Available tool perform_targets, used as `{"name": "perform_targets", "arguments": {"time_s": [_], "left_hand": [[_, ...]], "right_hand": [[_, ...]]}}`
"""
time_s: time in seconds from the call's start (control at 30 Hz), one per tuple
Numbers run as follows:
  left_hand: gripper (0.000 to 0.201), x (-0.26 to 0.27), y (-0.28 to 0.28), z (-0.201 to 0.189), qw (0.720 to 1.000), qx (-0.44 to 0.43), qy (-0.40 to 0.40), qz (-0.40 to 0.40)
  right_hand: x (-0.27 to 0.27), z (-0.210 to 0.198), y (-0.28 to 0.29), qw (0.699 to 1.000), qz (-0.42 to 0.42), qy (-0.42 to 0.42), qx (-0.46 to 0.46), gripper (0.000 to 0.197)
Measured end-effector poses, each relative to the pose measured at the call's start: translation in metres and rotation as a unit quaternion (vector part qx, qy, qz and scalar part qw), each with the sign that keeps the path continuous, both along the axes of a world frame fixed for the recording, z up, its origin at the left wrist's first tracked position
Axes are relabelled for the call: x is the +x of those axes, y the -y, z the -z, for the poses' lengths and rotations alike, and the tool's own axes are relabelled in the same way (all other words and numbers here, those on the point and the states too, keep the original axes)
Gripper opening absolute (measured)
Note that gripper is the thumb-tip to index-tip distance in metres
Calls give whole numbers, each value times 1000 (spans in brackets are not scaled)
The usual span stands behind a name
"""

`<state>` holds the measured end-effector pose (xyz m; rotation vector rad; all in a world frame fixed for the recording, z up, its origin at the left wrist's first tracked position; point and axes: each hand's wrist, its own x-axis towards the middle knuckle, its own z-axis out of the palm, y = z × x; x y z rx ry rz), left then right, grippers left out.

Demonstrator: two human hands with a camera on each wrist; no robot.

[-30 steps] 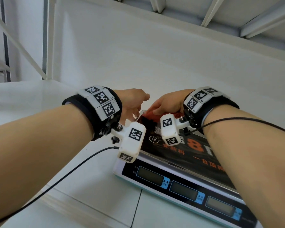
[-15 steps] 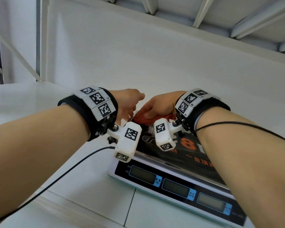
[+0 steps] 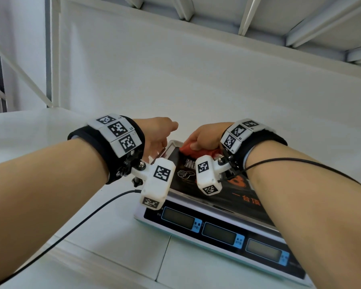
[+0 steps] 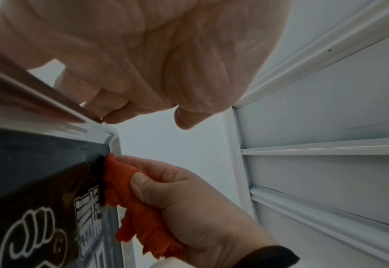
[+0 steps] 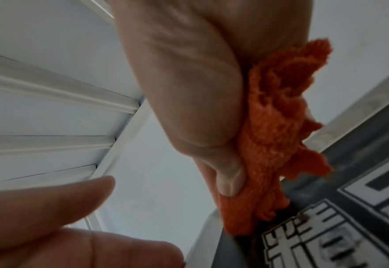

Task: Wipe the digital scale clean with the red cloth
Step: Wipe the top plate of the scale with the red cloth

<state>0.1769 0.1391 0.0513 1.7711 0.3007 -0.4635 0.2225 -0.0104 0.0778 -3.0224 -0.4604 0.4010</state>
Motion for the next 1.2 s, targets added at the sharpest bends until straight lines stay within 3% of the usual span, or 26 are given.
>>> {"name": "perform_targets", "arguments": {"time_s": [0.13, 0.33, 0.4, 0.5, 0.67, 0.77, 0.9, 1.07, 1.2], "left_hand": [[77, -1, 1, 0, 1000, -8, 7, 3], [76, -6, 3, -1, 1000, -12, 6, -8], [76, -7, 3, -1, 1000, -7, 11, -8], [77, -8, 6, -2, 1000, 2, 19, -11], [65, -15, 14, -6, 998, 15, 62, -28], [49, -16, 17, -10, 996, 41, 75, -21], [41, -20, 20, -13, 993, 60, 94, -43], [35, -25, 22, -14, 991, 64, 111, -25], [36, -26, 19, -13, 992, 52, 113, -29]], "right_hand": [[-6, -7, 7, 993, 3, -101, 63, 32], [-4, -1, 20, 997, 58, 14, 49, 29], [-6, 3, 20, 995, 72, 4, 73, 34], [-15, -1, 16, 999, 40, -16, 5, 32], [-18, -8, 23, 991, 43, -111, 65, 32], [-15, -8, 26, 992, 59, -80, 82, 30], [-11, -8, 29, 990, 102, -18, 98, 32], [-14, -7, 27, 993, 89, 78, 10, 27], [-11, 2, 22, 994, 94, 53, 13, 25]]}}
